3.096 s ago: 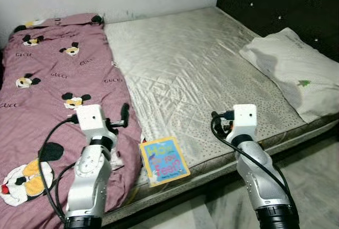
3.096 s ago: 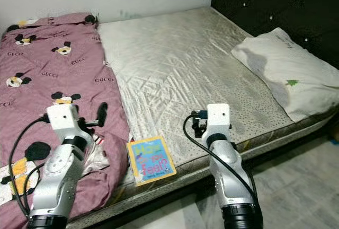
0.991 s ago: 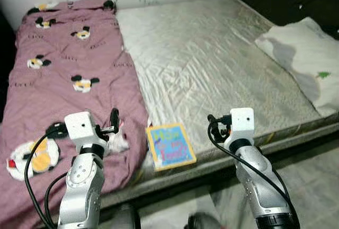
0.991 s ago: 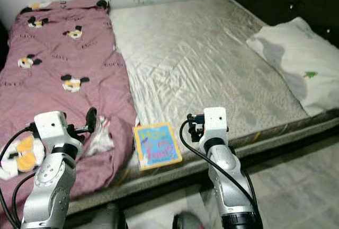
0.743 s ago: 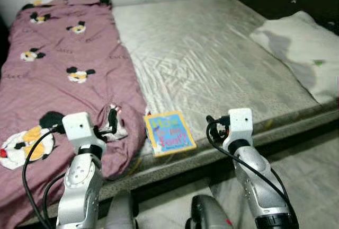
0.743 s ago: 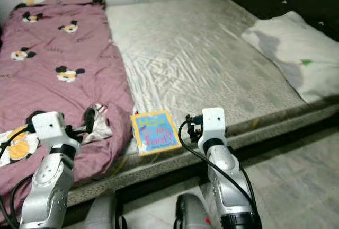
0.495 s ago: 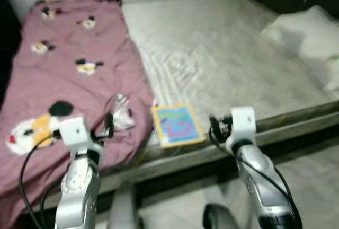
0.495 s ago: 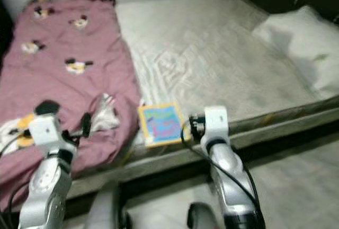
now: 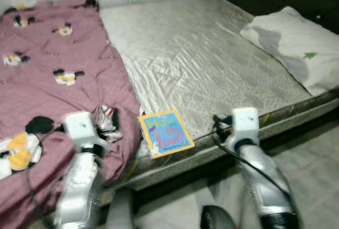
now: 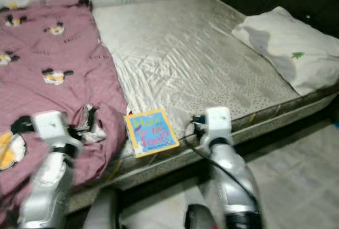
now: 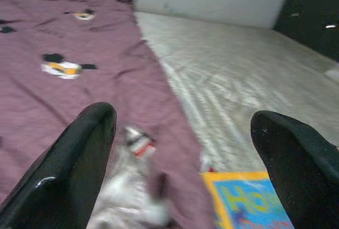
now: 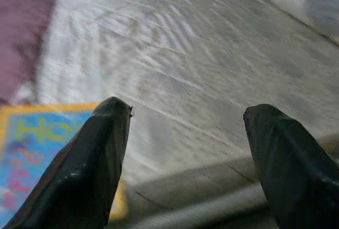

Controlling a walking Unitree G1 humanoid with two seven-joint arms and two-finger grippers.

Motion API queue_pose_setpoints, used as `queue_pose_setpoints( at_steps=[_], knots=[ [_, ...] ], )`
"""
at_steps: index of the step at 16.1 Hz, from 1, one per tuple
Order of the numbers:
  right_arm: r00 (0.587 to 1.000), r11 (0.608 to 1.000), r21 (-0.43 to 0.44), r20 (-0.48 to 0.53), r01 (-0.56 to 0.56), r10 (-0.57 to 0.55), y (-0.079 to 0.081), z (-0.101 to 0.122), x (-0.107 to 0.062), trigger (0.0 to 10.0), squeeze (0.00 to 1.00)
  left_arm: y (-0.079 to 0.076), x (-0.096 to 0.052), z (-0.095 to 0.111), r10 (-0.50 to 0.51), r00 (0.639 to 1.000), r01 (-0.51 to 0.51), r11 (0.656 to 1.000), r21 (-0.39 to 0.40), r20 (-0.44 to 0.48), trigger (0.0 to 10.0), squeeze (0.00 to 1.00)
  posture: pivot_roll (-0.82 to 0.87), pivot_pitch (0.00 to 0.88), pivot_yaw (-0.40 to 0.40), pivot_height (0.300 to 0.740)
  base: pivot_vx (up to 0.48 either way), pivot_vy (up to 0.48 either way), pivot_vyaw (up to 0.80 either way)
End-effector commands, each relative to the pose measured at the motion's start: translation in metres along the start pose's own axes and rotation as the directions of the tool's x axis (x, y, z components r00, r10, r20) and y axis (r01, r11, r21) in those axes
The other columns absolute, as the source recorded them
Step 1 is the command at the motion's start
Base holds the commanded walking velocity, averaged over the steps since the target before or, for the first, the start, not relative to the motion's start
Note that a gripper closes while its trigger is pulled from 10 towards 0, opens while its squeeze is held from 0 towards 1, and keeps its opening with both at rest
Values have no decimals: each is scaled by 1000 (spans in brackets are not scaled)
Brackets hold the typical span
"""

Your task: Clean up the room

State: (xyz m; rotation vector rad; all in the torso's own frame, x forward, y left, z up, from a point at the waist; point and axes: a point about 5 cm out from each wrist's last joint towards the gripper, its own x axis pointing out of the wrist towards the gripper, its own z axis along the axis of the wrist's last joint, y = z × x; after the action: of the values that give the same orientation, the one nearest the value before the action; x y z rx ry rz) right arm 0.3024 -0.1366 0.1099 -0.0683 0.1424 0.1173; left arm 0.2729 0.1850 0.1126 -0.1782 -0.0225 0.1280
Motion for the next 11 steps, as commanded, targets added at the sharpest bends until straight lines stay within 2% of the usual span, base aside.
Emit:
queue_pose_setpoints(
  at_steps=[1,4,9,11],
  knots=[
    [1000,1000,-8,-2,12,-12,-6,-1,-2,10000,0,-6,2,2,-21,1000,21,1000,-9,10,10000,0,4,110,6,605,428,0,0],
    [1000,1000,-9,-4,14,-14,-6,-1,-2,10000,0,-8,3,3,-26,1000,26,1000,-10,13,10000,0,2,121,7,605,367,0,0],
    [1000,1000,-14,1,2,-2,-5,-2,-2,10000,0,-9,5,0,-1,1000,1,1000,-15,-5,10000,0,4,122,7,605,0,0,0],
    [1000,1000,-10,3,-4,4,-5,-2,-3,10000,0,-8,6,1,10,1000,-10,1000,-11,-3,10000,0,4,123,7,585,0,0,0]
  ],
)
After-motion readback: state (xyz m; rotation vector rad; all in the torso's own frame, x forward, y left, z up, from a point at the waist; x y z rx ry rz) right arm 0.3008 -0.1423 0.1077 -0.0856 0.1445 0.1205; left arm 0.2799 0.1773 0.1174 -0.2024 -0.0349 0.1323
